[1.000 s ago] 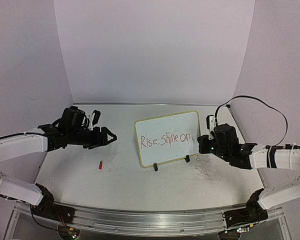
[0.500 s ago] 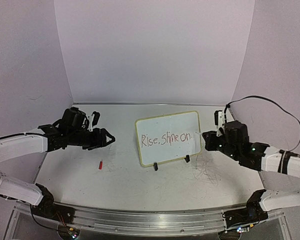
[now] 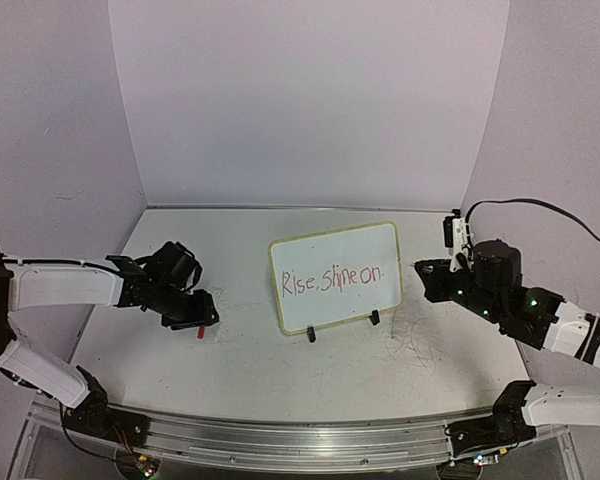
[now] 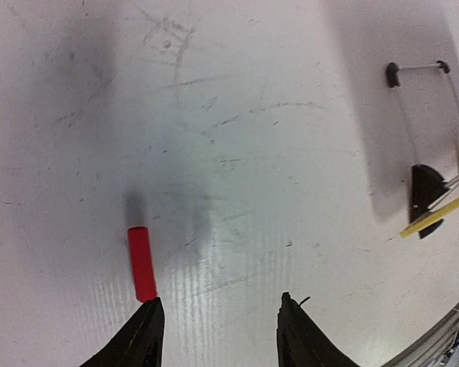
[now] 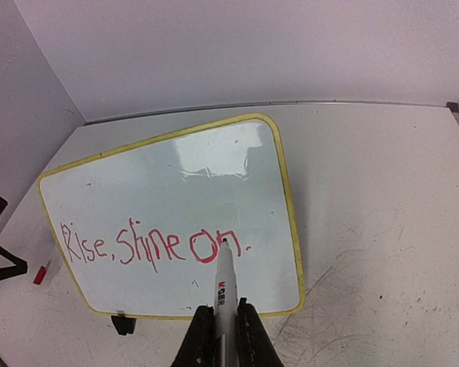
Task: Write a sentence on the whiteboard
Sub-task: Pick up the pen cap from the center of the board, then insert the whiteboard marker without the cap into the center of the board.
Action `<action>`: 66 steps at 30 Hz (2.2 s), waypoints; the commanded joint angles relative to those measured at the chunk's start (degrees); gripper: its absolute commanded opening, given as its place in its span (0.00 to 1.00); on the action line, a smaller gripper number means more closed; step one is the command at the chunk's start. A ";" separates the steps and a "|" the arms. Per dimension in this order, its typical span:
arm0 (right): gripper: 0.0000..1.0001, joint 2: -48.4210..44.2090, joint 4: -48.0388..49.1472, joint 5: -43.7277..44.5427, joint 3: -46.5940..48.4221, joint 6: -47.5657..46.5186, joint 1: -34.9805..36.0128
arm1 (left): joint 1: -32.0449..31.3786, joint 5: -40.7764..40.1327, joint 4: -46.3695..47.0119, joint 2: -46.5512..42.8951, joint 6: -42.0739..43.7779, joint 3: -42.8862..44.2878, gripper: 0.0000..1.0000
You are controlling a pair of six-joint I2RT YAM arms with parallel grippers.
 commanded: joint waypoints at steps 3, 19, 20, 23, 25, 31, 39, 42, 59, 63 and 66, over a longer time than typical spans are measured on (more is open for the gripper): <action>0.00 2.11 1.22 -4.20 1.39 -2.95 -0.20 | 0.12 -9.08 -3.59 4.98 -0.36 3.10 0.48; 0.00 -2.43 1.58 -5.06 -0.91 -2.43 -0.20 | 0.38 -8.05 -3.73 12.19 2.89 4.01 0.16; 0.00 -2.59 1.58 -5.04 -0.80 -2.43 -0.20 | 0.38 -8.11 -3.81 11.72 3.20 3.93 0.13; 0.00 -2.13 1.58 -5.24 0.06 -2.42 -0.20 | 0.38 -8.11 -3.86 8.96 4.82 4.27 0.07; 0.00 -1.57 1.58 -5.95 0.70 -2.50 -0.20 | 0.38 -8.19 -4.11 5.88 5.90 4.89 0.05; 0.00 -0.29 3.11 -13.45 2.55 -1.56 -0.20 | -0.02 -5.46 -3.93 -7.63 15.81 9.16 0.00; 0.00 9.68 9.23 -40.33 7.61 1.49 -0.20 | -18.80 -8.72 -2.80 -10.47 40.50 19.56 0.00; 0.00 11.71 12.84 -46.31 7.72 3.63 -0.17 | -27.63 -14.77 -0.23 -8.39 48.20 19.89 0.00; 0.00 16.04 14.82 -52.26 7.30 2.81 2.88 | -35.44 -22.85 11.64 2.74 65.10 16.50 0.00; 0.00 17.05 15.32 -51.55 8.24 2.84 4.01 | -35.43 -22.32 11.66 3.11 64.25 16.47 0.00; 0.00 17.78 15.44 -51.05 8.79 2.91 4.52 | -35.48 -21.84 11.69 3.42 63.82 16.65 0.00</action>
